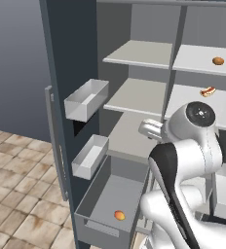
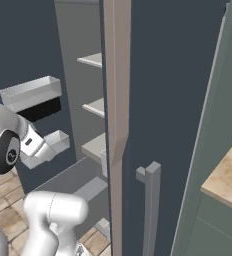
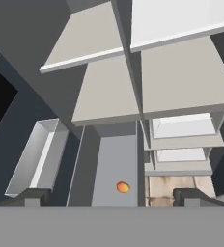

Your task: Take the tangerine and mango from the fridge shelf and place them in the freezer drawer to begin freezing them.

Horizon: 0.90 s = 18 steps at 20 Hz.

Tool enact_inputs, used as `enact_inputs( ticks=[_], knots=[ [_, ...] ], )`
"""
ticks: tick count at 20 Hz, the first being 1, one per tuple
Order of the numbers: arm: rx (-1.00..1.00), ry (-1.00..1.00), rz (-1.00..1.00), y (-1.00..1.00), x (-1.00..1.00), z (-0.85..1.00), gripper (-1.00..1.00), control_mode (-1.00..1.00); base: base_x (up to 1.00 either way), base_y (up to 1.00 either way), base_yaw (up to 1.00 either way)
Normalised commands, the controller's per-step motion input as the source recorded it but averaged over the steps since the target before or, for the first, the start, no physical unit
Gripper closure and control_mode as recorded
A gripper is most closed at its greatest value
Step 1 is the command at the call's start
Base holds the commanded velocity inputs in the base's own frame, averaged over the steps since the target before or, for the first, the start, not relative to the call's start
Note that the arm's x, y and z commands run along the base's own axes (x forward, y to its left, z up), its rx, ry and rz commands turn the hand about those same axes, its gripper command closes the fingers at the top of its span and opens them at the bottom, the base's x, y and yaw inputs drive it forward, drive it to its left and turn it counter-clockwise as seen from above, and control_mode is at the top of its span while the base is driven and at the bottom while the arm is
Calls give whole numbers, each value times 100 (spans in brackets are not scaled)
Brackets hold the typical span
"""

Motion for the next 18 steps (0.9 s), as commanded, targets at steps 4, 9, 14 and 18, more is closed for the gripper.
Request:
enact_inputs(
  ticks=[4, 9, 14, 18],
  knots=[
    [0, 0, -6, -9, 0, 0, -100, -100, 0, 0, 0],
    [0, 0, 0, 0, 0, 0, -100, 100, -2, -35, -19],
    [0, 0, 0, 0, 0, 0, -100, 100, 0, -32, -28],
    [0, 0, 0, 0, 0, 0, -100, 100, -4, -40, -32]
  ],
)
